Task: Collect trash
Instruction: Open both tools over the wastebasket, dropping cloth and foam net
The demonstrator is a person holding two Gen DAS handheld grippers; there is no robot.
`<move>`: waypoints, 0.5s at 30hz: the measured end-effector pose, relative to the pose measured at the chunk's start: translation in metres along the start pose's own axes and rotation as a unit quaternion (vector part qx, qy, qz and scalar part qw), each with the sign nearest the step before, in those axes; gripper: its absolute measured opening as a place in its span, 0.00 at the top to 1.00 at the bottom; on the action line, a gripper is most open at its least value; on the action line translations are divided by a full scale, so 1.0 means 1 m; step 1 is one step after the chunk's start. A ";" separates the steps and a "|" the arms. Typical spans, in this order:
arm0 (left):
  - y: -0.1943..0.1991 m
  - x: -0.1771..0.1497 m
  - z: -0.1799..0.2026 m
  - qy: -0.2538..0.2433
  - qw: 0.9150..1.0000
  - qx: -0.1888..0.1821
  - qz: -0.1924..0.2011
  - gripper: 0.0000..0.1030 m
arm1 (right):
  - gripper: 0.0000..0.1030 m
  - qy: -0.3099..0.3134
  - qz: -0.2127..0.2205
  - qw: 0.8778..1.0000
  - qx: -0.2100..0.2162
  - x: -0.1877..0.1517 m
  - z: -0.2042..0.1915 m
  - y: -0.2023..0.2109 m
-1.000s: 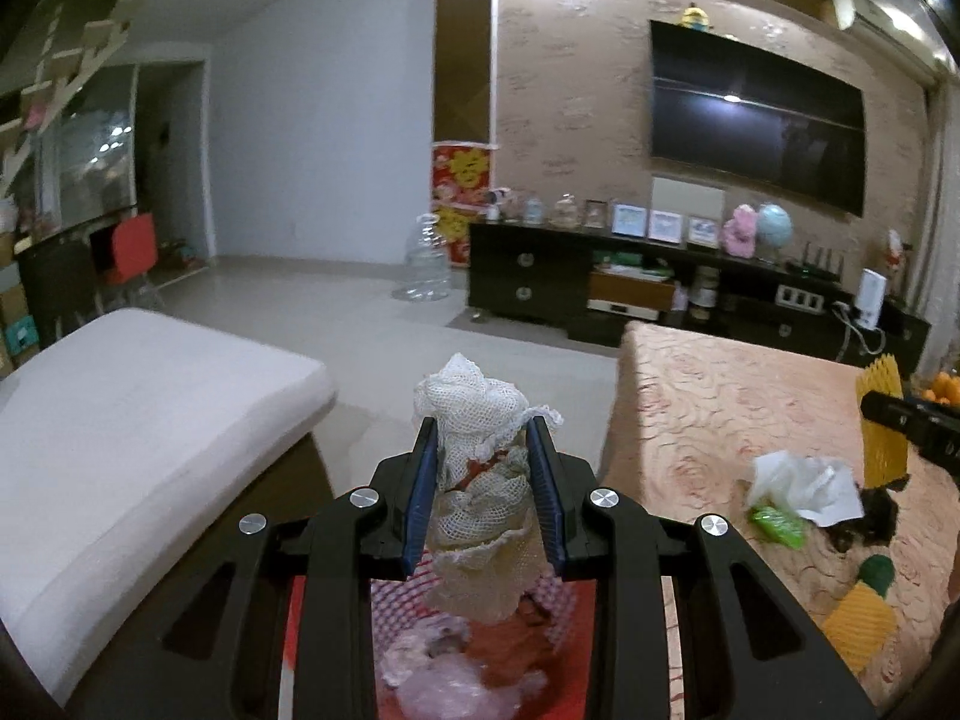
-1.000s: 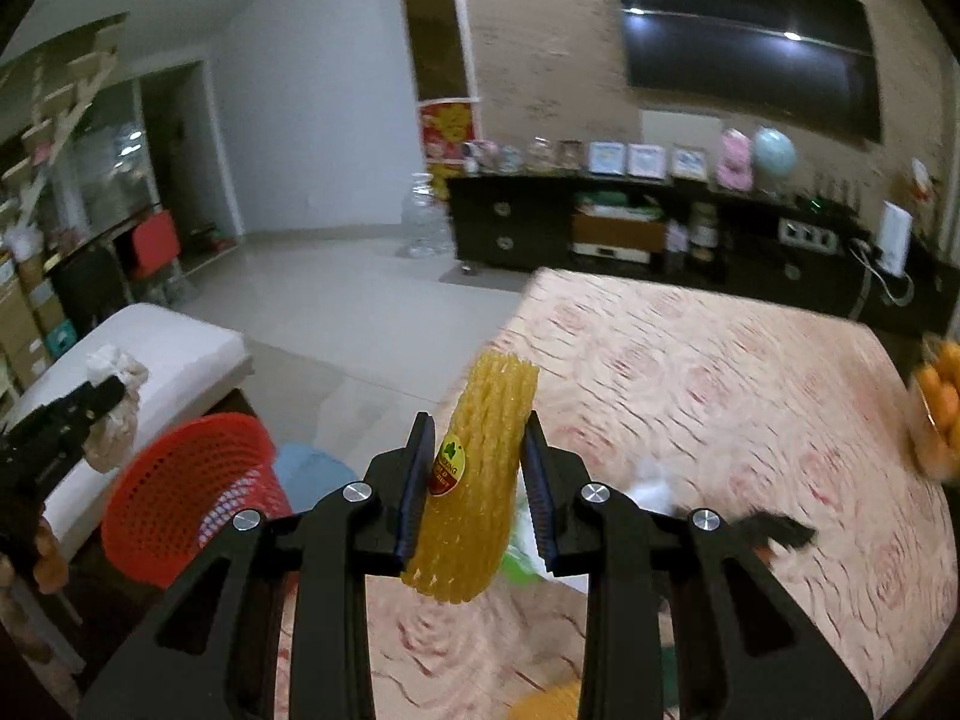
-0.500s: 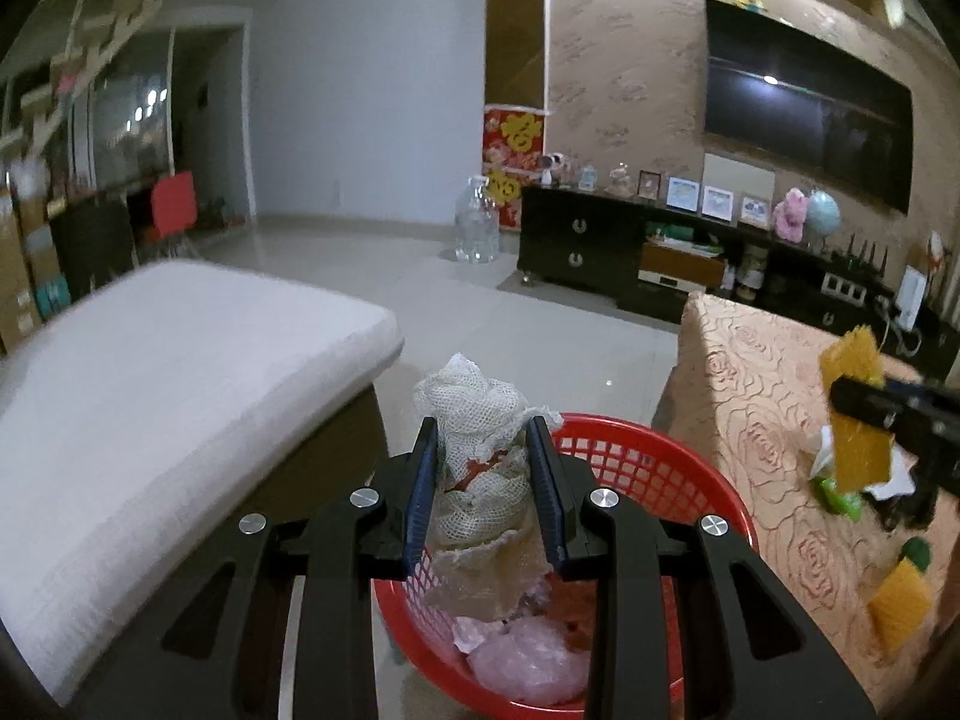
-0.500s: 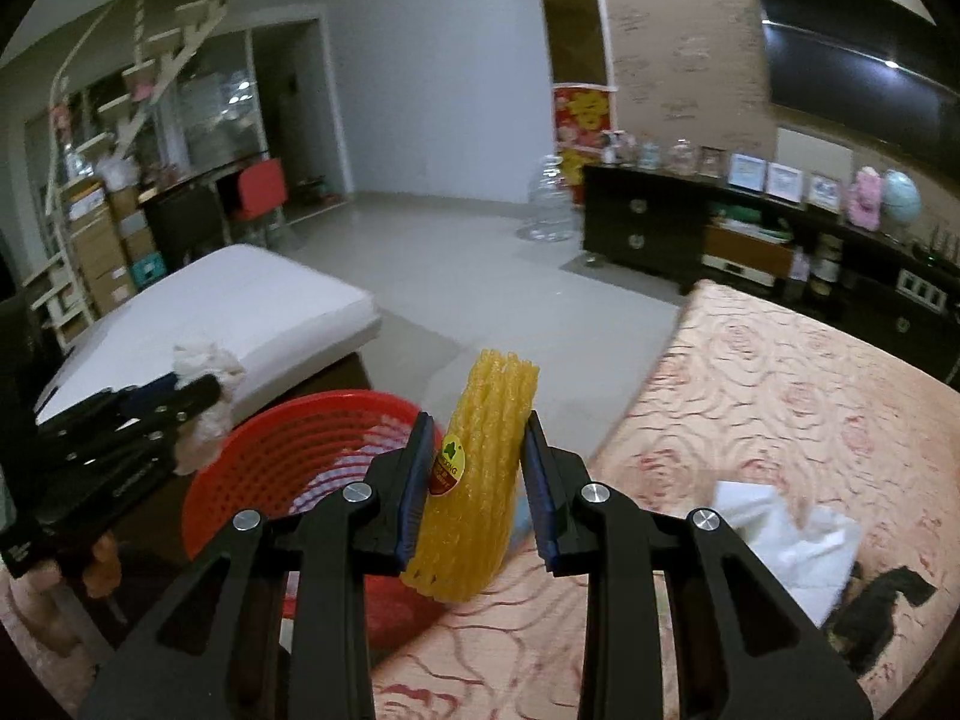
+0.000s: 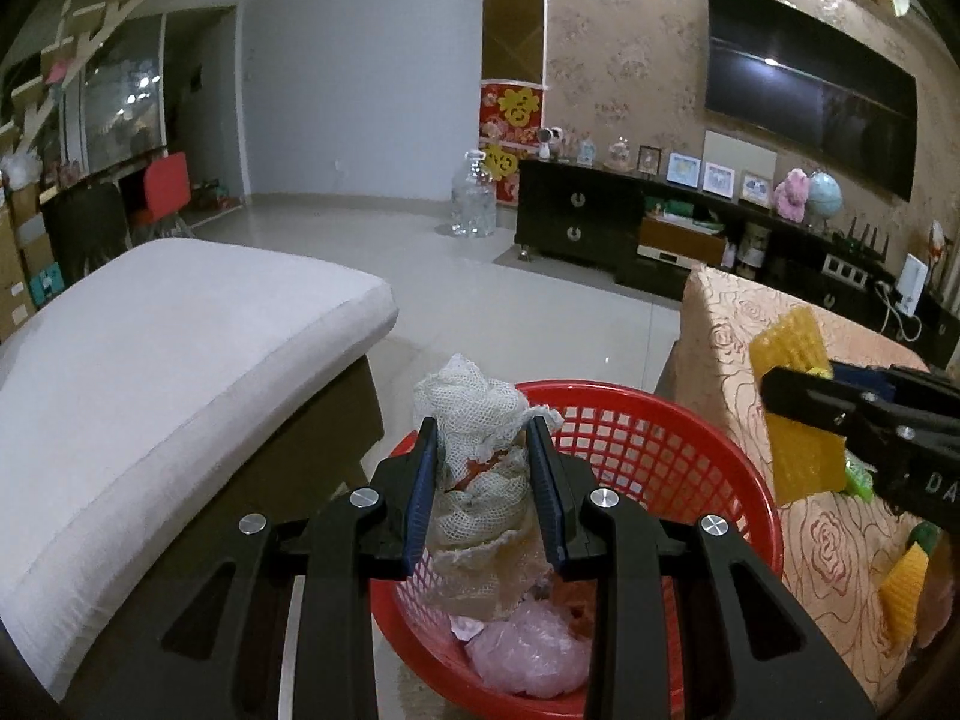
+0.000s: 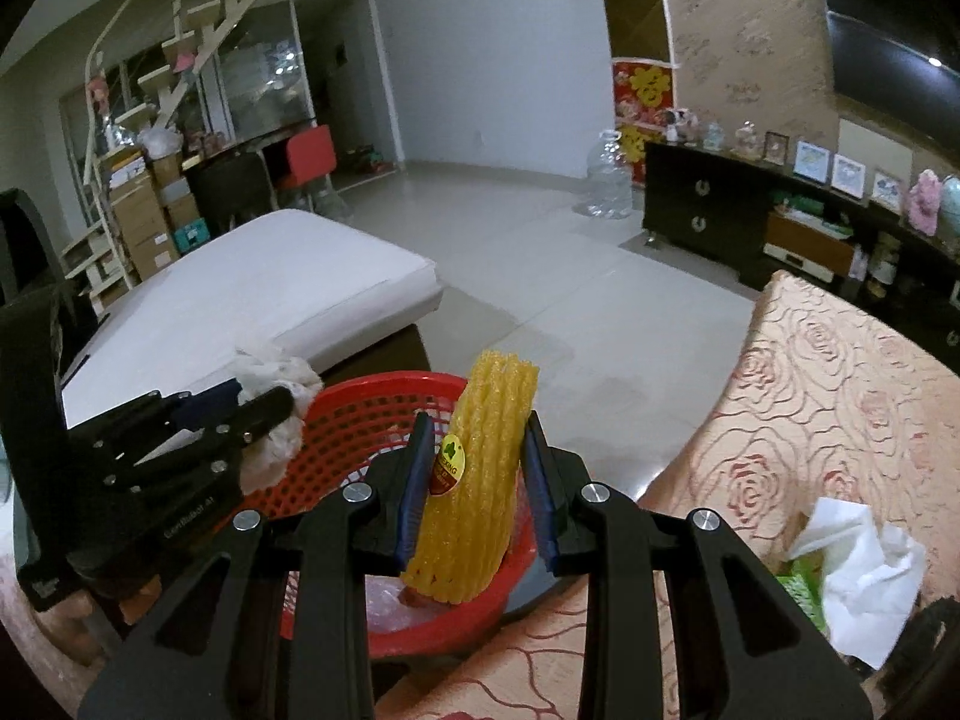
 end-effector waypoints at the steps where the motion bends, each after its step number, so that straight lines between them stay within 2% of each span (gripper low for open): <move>1: -0.001 0.000 -0.001 0.001 1.000 0.000 -0.001 0.72 | 0.72 -0.001 -0.003 1.000 0.004 0.000 0.000 -0.003; 6: -0.005 -0.002 -0.005 0.005 1.000 -0.001 -0.014 0.72 | 0.72 -0.020 -0.022 0.999 0.031 -0.002 0.001 -0.014; 10: -0.008 -0.003 -0.004 0.002 1.000 -0.007 -0.023 0.72 | 0.72 -0.022 -0.027 0.999 0.037 -0.001 0.000 -0.018; 14: -0.009 -0.003 -0.005 0.005 1.000 -0.010 -0.025 0.65 | 0.69 -0.023 -0.030 0.998 0.041 -0.003 -0.002 -0.019; 15: -0.009 -0.004 -0.006 0.006 1.000 -0.011 -0.025 0.63 | 0.66 -0.024 -0.030 0.998 0.043 -0.003 -0.002 -0.019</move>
Point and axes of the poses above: each gripper's, at about its wrist camera, not at the fingertips, and y roughly against the way its jaws point, z to its right, x to its top, the point moved 2 cm from there along -y, roughly the way its jaws point, and after that the axes turned 7 degrees about -z, right-handed, at the moved point
